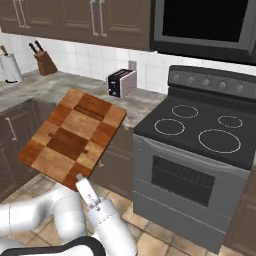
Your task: Move the cutting board and knife to the sink. Then move spray from the cabinet to the counter.
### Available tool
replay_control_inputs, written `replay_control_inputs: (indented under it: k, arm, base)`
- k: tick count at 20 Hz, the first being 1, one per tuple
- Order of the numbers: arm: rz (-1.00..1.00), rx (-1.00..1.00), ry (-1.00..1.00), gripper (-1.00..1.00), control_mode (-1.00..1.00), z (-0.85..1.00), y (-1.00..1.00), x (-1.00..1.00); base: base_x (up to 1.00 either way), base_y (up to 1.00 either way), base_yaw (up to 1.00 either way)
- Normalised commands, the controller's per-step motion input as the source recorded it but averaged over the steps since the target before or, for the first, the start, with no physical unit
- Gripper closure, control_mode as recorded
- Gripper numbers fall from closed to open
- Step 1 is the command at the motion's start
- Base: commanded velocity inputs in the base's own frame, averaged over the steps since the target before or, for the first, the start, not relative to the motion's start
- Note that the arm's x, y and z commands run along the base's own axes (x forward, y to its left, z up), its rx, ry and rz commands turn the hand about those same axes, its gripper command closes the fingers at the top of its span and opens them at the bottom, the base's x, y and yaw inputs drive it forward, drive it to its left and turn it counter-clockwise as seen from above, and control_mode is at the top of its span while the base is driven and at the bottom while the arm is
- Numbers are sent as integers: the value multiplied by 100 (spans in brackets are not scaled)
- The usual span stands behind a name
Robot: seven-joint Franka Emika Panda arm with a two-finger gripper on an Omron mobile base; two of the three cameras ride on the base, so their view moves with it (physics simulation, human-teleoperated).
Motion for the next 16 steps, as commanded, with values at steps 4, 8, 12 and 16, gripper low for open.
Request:
replay_control_inputs:
  k: [4, 8, 12, 16]
  arm:
    - [0, 0, 0, 100, 100, 0, 0, 0]
    - [0, 0, 0, 100, 100, 0, 0, 0]
    - [0, 0, 0, 100, 100, 0, 0, 0]
    - [0, 0, 0, 100, 100, 0, 0, 0]
  base:
    - [3, 100, 49]
    - [13, 100, 53]
    - [13, 100, 55]
    - [27, 80, 62]
